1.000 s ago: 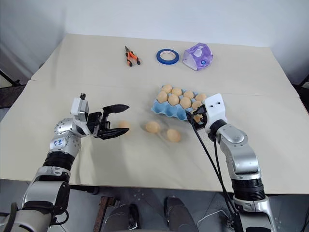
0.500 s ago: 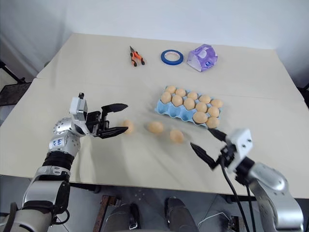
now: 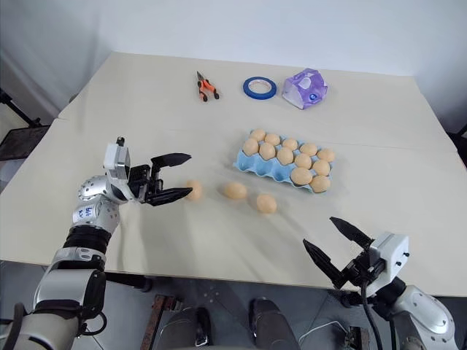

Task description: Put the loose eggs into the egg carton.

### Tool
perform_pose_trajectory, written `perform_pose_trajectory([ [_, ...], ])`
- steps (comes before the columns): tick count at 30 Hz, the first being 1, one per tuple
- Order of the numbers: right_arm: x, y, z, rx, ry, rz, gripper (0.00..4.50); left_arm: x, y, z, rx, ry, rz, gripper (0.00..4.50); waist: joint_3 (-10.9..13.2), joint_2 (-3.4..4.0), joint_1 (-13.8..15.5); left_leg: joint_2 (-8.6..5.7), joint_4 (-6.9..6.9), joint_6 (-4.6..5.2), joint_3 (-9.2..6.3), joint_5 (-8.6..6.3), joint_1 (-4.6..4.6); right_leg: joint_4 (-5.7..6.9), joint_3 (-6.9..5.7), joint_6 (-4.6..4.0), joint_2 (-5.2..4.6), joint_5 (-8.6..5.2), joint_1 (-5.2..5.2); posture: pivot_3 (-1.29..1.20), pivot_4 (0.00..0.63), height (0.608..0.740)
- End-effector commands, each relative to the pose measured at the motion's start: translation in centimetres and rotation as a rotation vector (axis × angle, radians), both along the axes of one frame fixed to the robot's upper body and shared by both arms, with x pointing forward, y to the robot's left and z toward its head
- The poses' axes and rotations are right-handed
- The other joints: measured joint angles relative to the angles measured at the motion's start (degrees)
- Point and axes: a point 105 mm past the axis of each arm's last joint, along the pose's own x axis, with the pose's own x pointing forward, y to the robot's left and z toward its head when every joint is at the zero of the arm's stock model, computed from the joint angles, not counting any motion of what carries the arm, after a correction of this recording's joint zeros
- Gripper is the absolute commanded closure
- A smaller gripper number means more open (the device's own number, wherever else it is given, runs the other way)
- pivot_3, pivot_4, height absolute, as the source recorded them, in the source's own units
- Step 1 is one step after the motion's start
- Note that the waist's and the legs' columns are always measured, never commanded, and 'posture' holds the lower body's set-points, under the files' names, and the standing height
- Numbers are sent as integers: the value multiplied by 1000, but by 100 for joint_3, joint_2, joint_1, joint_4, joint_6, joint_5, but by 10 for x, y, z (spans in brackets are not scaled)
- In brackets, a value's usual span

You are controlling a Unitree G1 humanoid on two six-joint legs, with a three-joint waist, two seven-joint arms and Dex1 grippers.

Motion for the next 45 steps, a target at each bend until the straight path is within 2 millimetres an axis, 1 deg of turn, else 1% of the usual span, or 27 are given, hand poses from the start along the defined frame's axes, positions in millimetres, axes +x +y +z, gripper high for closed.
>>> perform_pose_trajectory([
  [1,10,10,3,-72,33,27,57,-7,1,11,36,-69,-86,0,0,0,-6,0,0,2,0,-1,0,-1,0,0,-1,0,0,0,150,740],
  [4,36,22,-3,-156,104,9,57,-7,0,11,33,-74,-81,0,-1,1,-40,0,3,5,2,-1,-1,0,3,-1,-6,4,-1,0,150,740],
  [7,56,42,4,-190,76,53,57,-6,-1,12,28,-78,-76,0,-1,1,-35,1,2,0,0,5,-1,1,1,-9,-3,8,-6,0,150,740],
  [9,70,48,3,-230,79,49,57,-7,0,12,25,-81,-71,0,-1,1,-19,-1,-1,1,-2,8,-3,1,-1,-13,3,7,-8,0,150,740],
  [12,93,56,-4,-299,113,36,57,-8,1,10,18,-86,-57,0,-1,2,-10,-1,-2,-2,-3,5,-8,-1,-4,-14,5,6,-11,0,150,740],
  [17,111,61,-15,-381,146,31,57,-10,3,9,10,-91,-42,0,-1,2,6,0,-3,-25,0,7,-17,-9,-6,-5,6,-4,-15,0,150,740],
  [19,116,62,-16,-389,144,28,57,-11,3,8,7,-92,-37,0,-1,2,6,0,-1,-25,6,5,-19,-10,-5,-1,5,-7,-16,0,150,740],
  [22,121,60,-12,-377,119,-9,646,-12,4,8,5,-94,-27,0,-1,2,6,0,2,-25,8,5,-19,-10,-4,0,6,-7,-15,0,150,740],
  [24,120,62,-9,-367,102,-2,1314,-13,5,7,4,-94,-23,0,-1,2,5,-1,4,-27,8,6,-18,-5,-5,0,6,-7,-15,0,150,740],
  [27,118,63,-6,-355,94,2,2431,-14,5,7,2,-95,-19,0,-1,2,3,0,4,-28,9,7,-16,-2,-4,1,5,-7,-15,0,150,740],
  [28,117,64,-3,-340,84,0,2751,-14,6,7,2,-95,-18,0,-1,2,-2,0,4,-28,8,7,-16,-2,-4,1,5,-7,-15,0,150,740],
  [32,118,67,22,-251,20,-30,4228,-13,6,7,3,-95,-14,0,-1,2,-11,0,3,-31,9,9,-15,4,-2,1,8,-7,-17,0,150,740],
  [33,119,66,29,-234,4,-46,4488,-13,6,7,2,-95,-12,0,-1,2,-10,0,3,-33,9,10,-15,6,-2,1,9,-7,-18,0,150,740],
  [35,122,64,39,-215,-7,-73,4488,-12,6,7,1,-94,-10,0,-1,2,-11,1,4,-34,8,11,-15,8,-3,1,8,-7,-17,0,150,740],
  [36,122,64,40,-220,-2,-71,4488,-11,6,7,0,-93,-9,0,-1,2,-10,1,6,-33,8,11,-15,9,-2,1,7,-7,-17,0,150,740],
  [42,118,66,32,-276,36,-41,4488,-10,4,8,-6,-92,-8,0,-1,2,-1,0,2,-32,8,11,-15,8,-3,0,4,-7,-17,0,150,740],
  [44,117,69,27,-287,77,-38,4127,-10,4,8,-6,-92,-6,0,-1,2,-8,0,2,-32,7,11,-15,7,-3,0,4,-7,-17,0,150,740],
  [45,117,70,25,-294,92,-37,3876,-10,4,7,-6,-92,-5,0,-1,2,-14,0,2,-32,8,11,-15,7,-2,0,5,-7,-17,0,150,740],
])
